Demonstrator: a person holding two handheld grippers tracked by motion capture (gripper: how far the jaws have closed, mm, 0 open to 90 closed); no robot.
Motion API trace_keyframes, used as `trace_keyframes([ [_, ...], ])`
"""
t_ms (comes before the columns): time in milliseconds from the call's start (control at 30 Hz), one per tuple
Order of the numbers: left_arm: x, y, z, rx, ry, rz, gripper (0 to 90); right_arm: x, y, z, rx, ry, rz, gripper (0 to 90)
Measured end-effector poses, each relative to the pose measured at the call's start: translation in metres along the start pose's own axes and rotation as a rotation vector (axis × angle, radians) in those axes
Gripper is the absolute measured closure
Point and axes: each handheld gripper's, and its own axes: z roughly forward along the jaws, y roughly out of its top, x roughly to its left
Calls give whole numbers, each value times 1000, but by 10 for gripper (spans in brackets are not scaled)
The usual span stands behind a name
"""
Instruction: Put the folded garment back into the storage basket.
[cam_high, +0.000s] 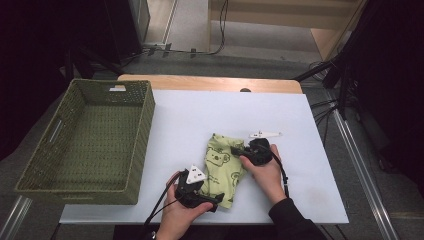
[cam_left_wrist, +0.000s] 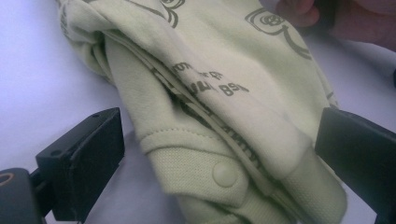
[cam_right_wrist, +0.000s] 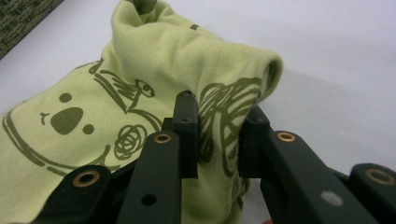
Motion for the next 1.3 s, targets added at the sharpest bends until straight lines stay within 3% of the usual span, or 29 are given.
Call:
trace_keyframes([
  [300,-2,0,2,25,23,16,110,-2,-3,-4,-7,-2,6,719],
  [467,-9,-1,3,18,80,23,135,-2,-3,-6,-12,1,-4,719],
  [567,-9,-1,2,12,48,21,213,-2,-3,-8,-13,-3,-10,719],
  [967,-13,-2,2,14,45,43,300,-1,-4,-9,-19,0,-19,718],
  [1300,-13,-4,1,3,20,34,474,0,-6,-11,-20,-3,-41,719],
])
